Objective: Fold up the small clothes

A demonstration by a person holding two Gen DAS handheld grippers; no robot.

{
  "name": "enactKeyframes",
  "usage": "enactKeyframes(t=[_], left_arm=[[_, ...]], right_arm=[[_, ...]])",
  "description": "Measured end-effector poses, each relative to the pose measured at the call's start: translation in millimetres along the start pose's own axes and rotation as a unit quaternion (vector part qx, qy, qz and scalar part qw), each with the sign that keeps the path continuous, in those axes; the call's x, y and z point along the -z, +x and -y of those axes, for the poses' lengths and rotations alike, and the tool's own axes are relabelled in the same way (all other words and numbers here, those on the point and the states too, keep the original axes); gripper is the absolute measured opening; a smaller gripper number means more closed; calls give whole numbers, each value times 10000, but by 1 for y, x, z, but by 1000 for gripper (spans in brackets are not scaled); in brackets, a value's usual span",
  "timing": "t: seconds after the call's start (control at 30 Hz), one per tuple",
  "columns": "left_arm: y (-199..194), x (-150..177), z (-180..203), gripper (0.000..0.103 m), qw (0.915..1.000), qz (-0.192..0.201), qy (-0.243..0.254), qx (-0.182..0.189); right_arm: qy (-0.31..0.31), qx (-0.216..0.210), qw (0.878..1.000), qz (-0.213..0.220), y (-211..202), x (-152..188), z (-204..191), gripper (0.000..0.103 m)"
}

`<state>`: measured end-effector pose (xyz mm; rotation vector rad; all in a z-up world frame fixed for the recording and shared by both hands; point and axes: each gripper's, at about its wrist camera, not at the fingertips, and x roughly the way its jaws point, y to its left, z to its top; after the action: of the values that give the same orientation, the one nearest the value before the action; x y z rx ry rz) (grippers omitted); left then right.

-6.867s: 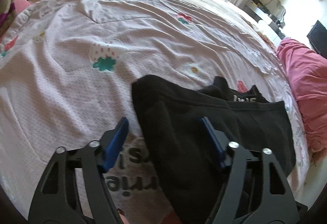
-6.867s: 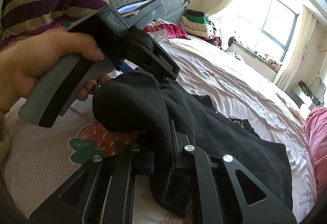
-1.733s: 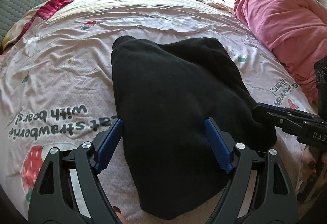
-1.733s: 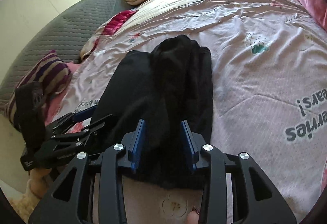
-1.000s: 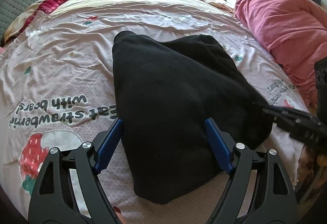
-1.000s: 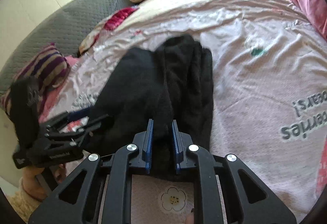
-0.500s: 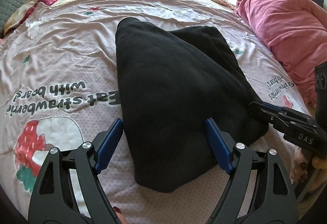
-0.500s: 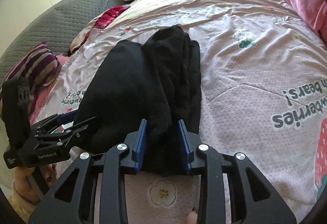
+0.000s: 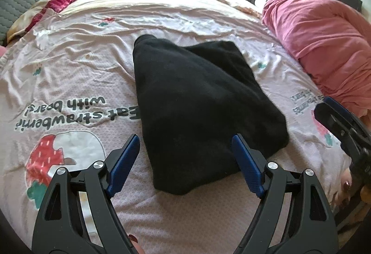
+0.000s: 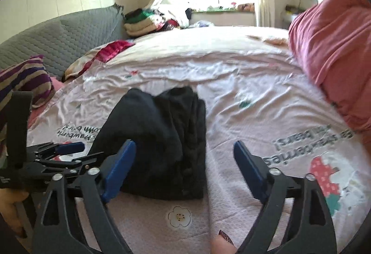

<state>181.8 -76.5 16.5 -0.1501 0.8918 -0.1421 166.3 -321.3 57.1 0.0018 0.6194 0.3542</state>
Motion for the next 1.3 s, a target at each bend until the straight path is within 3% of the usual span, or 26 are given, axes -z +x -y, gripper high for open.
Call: enactKeyframes(t=[0.07, 0.13, 0.37, 0.87, 1.1, 1.3], left_arm=[[-8, 0, 0, 74, 10000, 60, 45, -15], [-18, 1, 0, 90, 9998, 156, 98, -48], [-48, 9, 2, 93, 9985, 471, 258, -64], [-81, 56, -7, 93, 9968, 772, 209, -75], [-72, 83, -20, 93, 9978, 567, 206, -257], [-63, 98, -26, 93, 9985, 370, 195, -349]], right_arm=[[-36, 99, 9998, 191, -12, 1, -4, 96], [-29, 119, 9995, 277, -21, 3, -6, 98], [243, -11, 9990, 385, -47, 13, -7, 98], [13, 97, 9990, 434, -88, 55, -38, 98], [-12, 545, 9985, -75, -70, 86, -46, 98], [160, 568, 9974, -410, -55, 105, -42, 98]])
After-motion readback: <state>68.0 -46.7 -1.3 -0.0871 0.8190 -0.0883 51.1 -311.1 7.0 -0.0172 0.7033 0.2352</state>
